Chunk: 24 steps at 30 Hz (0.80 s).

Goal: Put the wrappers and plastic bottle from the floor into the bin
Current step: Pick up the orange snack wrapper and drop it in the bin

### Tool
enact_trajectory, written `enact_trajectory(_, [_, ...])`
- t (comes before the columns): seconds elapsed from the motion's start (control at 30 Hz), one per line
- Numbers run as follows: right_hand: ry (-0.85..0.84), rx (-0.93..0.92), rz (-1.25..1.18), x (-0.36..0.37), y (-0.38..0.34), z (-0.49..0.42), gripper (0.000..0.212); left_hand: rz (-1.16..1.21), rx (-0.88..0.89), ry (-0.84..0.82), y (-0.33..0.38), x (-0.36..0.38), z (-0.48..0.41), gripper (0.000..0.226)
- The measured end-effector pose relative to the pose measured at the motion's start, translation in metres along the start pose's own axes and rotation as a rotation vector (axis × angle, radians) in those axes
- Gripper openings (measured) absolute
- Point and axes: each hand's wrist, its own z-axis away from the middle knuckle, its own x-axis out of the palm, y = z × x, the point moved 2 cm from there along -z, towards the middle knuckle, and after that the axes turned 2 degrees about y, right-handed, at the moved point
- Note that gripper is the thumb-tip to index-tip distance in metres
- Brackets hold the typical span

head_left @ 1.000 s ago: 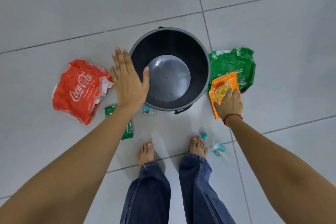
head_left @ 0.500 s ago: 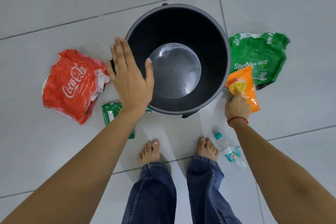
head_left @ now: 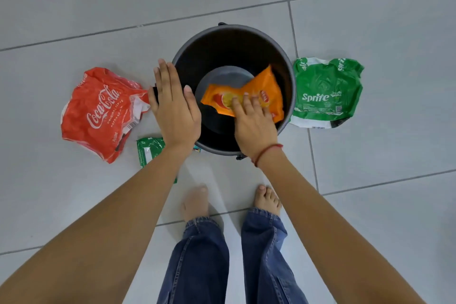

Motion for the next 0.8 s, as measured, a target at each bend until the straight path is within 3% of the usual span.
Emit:
enact_trajectory(0.1, [-0.236,-0.031,-0.019,0.001,-0.005,-0.018,0.062,-0.020,0.002,-0.008,0.000,0.000,0.001,0.054])
enact_trajectory(0.13, [-0.216,-0.087,-0.032,-0.005,-0.008,-0.018,0.066,-0.023,0.001,-0.013,0.000,0.000,0.001,0.055])
enact_trajectory(0.17, [-0.113,-0.147,-0.068,-0.013,-0.009,-0.014,0.067,-0.026,0.002,-0.019,0.001,0.000,0.001,0.056])
enact_trajectory(0.2, [0.106,-0.191,-0.161,-0.024,-0.009,-0.007,0.061,-0.028,0.004,-0.023,0.001,0.000,0.001,0.057])
enact_trajectory(0.3, [0.917,0.002,-0.458,-0.042,0.025,0.034,0.028,-0.031,-0.006,-0.028,0.002,0.000,0.000,0.058])
enact_trajectory(0.33, [1.024,0.142,-0.465,-0.034,0.045,0.048,0.023,-0.034,-0.006,-0.026,0.002,0.000,0.000,0.059])
enact_trajectory(0.37, [1.020,0.274,-0.457,-0.018,0.065,0.060,0.021,-0.039,-0.003,-0.025,0.002,0.000,0.000,0.059])
enact_trajectory(0.43, [0.789,0.460,-0.420,0.032,0.100,0.078,0.026,-0.044,-0.003,-0.022,0.002,0.000,0.000,0.059])
enact_trajectory(0.53, [0.127,0.629,-0.310,0.114,0.128,0.098,0.053,-0.037,-0.002,-0.003,0.001,0.002,0.000,0.059])
enact_trajectory(0.6, [-0.198,0.693,-0.223,0.151,0.132,0.109,0.074,-0.024,0.004,0.015,0.000,0.003,0.001,0.060])
enact_trajectory(0.67, [-0.285,0.733,-0.236,0.171,0.130,0.112,0.077,-0.019,0.004,0.030,-0.002,0.006,0.001,0.059])
enact_trajectory(0.8, [-0.171,0.721,-0.235,0.173,0.131,0.102,0.054,-0.030,0.017,0.045,-0.003,0.005,0.001,0.060])
